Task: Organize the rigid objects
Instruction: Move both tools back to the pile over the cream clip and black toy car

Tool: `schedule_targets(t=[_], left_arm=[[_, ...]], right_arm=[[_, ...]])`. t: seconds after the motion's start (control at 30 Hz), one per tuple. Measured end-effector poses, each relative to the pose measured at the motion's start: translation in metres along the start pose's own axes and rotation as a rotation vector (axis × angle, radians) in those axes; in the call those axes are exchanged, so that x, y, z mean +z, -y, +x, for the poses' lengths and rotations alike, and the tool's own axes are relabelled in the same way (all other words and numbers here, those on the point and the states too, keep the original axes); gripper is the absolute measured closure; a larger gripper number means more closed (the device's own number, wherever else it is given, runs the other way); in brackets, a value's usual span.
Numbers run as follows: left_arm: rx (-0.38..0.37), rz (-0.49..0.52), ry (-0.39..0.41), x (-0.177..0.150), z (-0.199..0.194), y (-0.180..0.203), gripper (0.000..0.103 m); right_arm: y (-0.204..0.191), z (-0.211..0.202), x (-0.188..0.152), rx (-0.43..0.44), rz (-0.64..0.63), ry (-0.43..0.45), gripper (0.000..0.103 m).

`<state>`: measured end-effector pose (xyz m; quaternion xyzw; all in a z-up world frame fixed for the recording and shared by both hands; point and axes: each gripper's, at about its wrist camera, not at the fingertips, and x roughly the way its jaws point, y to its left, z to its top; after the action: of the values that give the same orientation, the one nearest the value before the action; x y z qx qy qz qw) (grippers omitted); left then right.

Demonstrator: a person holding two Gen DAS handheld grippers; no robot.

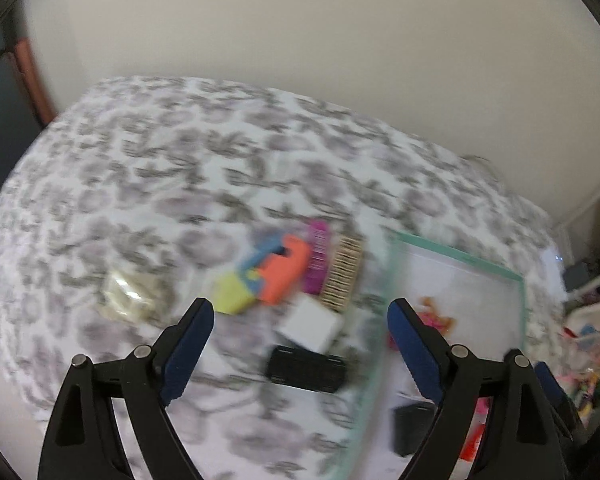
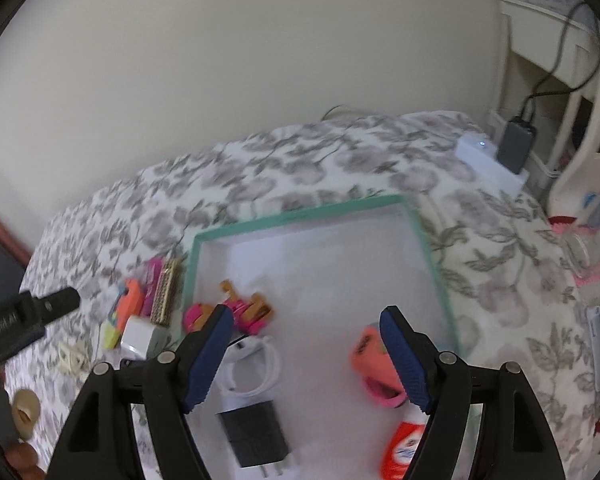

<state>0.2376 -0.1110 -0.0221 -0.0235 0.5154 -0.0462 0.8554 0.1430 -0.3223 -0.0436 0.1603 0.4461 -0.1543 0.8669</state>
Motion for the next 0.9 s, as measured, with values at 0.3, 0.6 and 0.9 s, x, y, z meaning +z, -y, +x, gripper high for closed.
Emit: schedule_targets(t=[0.3, 0.6, 0.9], left_arm=[[0.194, -0.008, -0.009, 0.004, 0.006, -0.054, 0.014], [0.264, -0.111, -0.035, 0.005, 0.010, -0.112, 0.014], [0.253, -0.236, -0.064, 0.009, 0.015, -0.165, 0.014]], right_arm=[[-0.043, 0.009, -0.018, 0.050, -0.079, -0.020, 0.000], [-0.061, 0.013, -0.021, 0.070, -0.100, -0.014, 0.000], [-0.109, 0.016, -0.028, 0.123, -0.204, -0.017, 0.000]])
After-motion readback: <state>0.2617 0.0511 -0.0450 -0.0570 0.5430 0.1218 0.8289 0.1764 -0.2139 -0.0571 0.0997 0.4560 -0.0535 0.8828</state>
